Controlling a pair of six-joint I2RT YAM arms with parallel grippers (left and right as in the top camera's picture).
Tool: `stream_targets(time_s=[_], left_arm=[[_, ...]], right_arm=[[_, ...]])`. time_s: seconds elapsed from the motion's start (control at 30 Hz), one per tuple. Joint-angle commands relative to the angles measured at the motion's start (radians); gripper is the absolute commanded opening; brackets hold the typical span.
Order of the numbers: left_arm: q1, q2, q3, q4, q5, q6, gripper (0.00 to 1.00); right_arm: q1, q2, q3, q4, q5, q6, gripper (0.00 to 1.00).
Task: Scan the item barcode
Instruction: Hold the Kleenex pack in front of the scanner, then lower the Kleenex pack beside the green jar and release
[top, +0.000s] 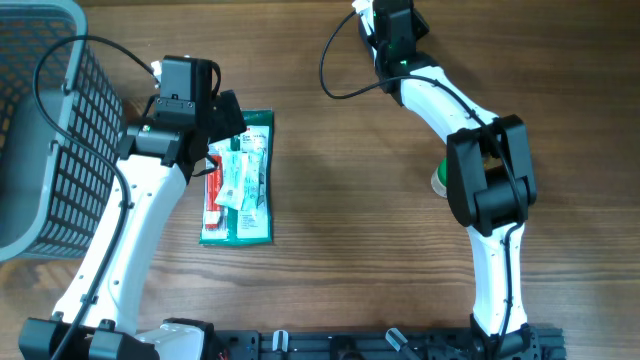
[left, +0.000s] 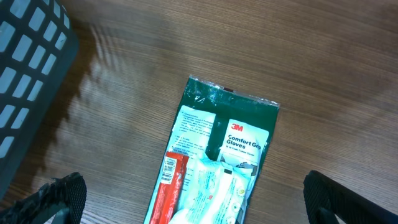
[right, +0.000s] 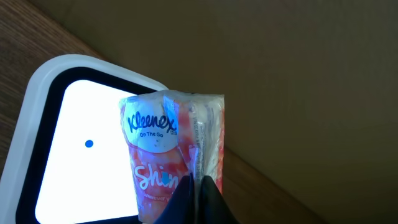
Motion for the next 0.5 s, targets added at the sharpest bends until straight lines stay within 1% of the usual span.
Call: stream_targets(time_s=[0.0,0.03,0.1,0.13,0.17,0.2,0.23,0.27,0.3,0.33,0.37,0.4,0.47], left_arm=[[0.004,0.001,0.003,0.002,-0.009,0.002,1.00],[0.004,0.001,0.003,0.002,-0.010,0.002,1.00],[0.004,0.001,0.003,0.002,-0.009,0.002,1.00],[0.004,0.001,0.004,0.002,-0.010,0.002,1.00],[0.005,0.001,0.003,0.002,-0.009,0.002,1.00],[0.004,0.001,0.003,0.002,-0.010,0.002,1.00],[0.004,0.001,0.003,0.002,-0.009,0.002,1.00],[0.004,0.001,0.003,0.002,-0.010,0.002,1.00],[0.004,0.001,0.003,0.002,-0.009,0.002,1.00],[0.004,0.001,0.003,0.002,-0.009,0.002,1.00],[0.004,0.001,0.003,0.002,-0.010,0.002,1.00],[0.004,0.001,0.003,0.002,-0.010,0.002,1.00],[0.004,0.001,0.003,0.002,-0.009,0.002,1.00]], right_arm=[[0.007,-0.051,0.010,-0.009,0.041,0.055,0.04],[0.007,-0.092,0.010,-0.031,0.040,0.062,0.04],[0.007,-0.204,0.010,-0.137,0.020,0.119,0.04],[0.007,-0.247,0.010,-0.200,-0.009,0.161,0.04],[0.007,-0.295,0.010,-0.291,-0.051,0.233,0.04],[0.007,-0.346,0.010,-0.406,-0.105,0.361,0.04],[0.007,-0.401,0.010,-0.584,-0.175,0.528,0.04],[0.007,-0.432,0.010,-0.733,-0.220,0.659,0.04],[0.007,-0.445,0.010,-0.851,-0.253,0.765,0.04],[0.007,-0.451,0.009,-1.020,-0.307,0.859,0.04],[0.007,-0.448,-0.014,-1.168,-0.367,0.893,0.04],[0.007,-0.448,-0.050,-1.228,-0.413,0.891,0.04],[0.007,-0.448,-0.171,-1.247,-0.486,0.890,0.04]])
